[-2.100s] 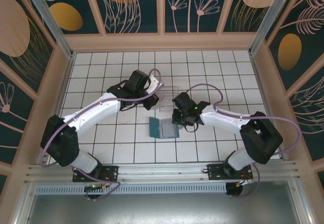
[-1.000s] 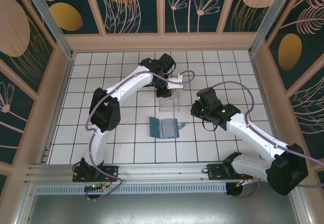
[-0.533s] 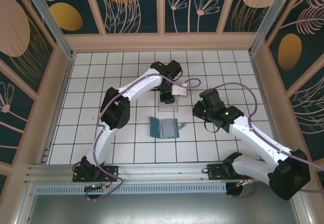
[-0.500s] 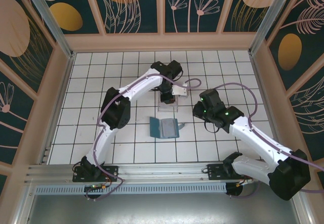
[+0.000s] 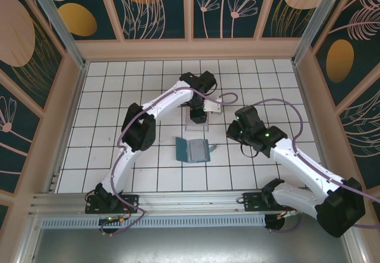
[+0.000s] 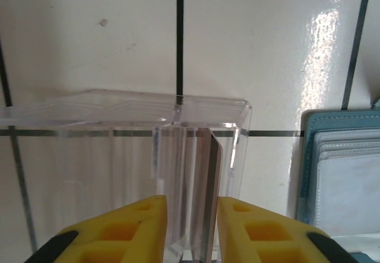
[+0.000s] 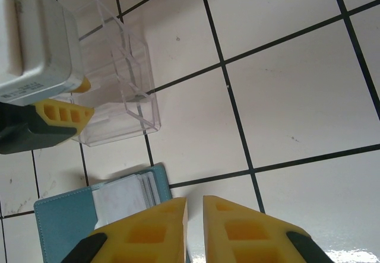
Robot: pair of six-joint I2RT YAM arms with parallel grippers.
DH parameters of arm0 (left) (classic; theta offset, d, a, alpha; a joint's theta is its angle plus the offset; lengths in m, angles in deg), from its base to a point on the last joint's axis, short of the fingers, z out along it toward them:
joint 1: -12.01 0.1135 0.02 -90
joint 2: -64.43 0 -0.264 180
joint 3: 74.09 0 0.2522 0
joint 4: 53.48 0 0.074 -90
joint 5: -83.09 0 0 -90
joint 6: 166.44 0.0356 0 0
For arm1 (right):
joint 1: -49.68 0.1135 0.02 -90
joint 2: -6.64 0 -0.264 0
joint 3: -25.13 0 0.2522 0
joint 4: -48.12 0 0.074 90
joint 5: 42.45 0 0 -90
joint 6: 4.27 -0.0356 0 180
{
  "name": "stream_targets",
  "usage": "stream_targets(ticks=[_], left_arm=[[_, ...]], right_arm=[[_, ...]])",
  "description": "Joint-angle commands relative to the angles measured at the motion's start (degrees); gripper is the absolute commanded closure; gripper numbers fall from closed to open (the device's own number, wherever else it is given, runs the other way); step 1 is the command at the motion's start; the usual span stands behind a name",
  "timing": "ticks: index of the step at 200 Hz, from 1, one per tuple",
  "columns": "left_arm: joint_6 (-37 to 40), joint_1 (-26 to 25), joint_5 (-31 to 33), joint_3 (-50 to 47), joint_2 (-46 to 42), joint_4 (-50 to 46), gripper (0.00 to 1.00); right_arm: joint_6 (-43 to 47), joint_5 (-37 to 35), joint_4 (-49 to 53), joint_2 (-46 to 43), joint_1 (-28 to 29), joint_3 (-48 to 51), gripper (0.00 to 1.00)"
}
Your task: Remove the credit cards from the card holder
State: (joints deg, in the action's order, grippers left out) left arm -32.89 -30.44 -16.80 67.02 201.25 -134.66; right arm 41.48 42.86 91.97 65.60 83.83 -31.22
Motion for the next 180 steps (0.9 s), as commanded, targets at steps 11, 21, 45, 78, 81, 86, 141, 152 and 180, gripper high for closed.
stream_targets(ticks=[11, 21, 45, 78, 81, 86, 141, 152, 180], left_arm=[[0.58, -0.41, 2.03, 1.87, 0.82, 1.65, 0.65], [0.4, -0.39, 2.36, 1.87, 0.82, 2.53, 0.64], [-0.38, -0.38, 3.11, 1.95, 1.17, 4.68, 0.62], [-1.71, -0.42, 3.53, 2.07, 1.87, 6.45, 0.58], [-1.9, -0.38, 3.68, 2.03, 1.95, 6.71, 0.58], [-2.31, -0.41, 4.07, 2.03, 2.04, 7.08, 0.57], [-5.35, -0.38, 7.34, 2.38, 2.93, 10.29, 0.56], [-5.73, -0.38, 7.58, 2.66, 2.93, 10.64, 0.56], [-6.59, -0.39, 6.48, 3.34, 2.01, 10.66, 0.55]], right_arm=[[-1.42, -1.46, 1.1, -1.26, -0.51, 0.58, 0.84], [-1.44, -1.46, 1.06, -1.31, -0.51, 0.58, 0.84], [-1.61, -1.34, 1.07, -1.44, -0.5, 0.78, 0.84], [-1.68, -1.29, 1.24, -1.67, -0.49, 0.95, 0.84], [-1.75, -1.29, 1.28, -1.7, -0.5, 0.93, 0.84], [-1.74, -1.29, 1.25, -1.75, -0.5, 0.93, 0.84], [-1.88, -1.2, 1.46, -2.07, -0.5, 0.84, 0.84], [-1.92, -1.11, 1.39, -2.14, -0.56, 0.86, 0.84], [-1.93, -0.77, 1.47, -2.27, -0.44, 0.67, 0.84]])
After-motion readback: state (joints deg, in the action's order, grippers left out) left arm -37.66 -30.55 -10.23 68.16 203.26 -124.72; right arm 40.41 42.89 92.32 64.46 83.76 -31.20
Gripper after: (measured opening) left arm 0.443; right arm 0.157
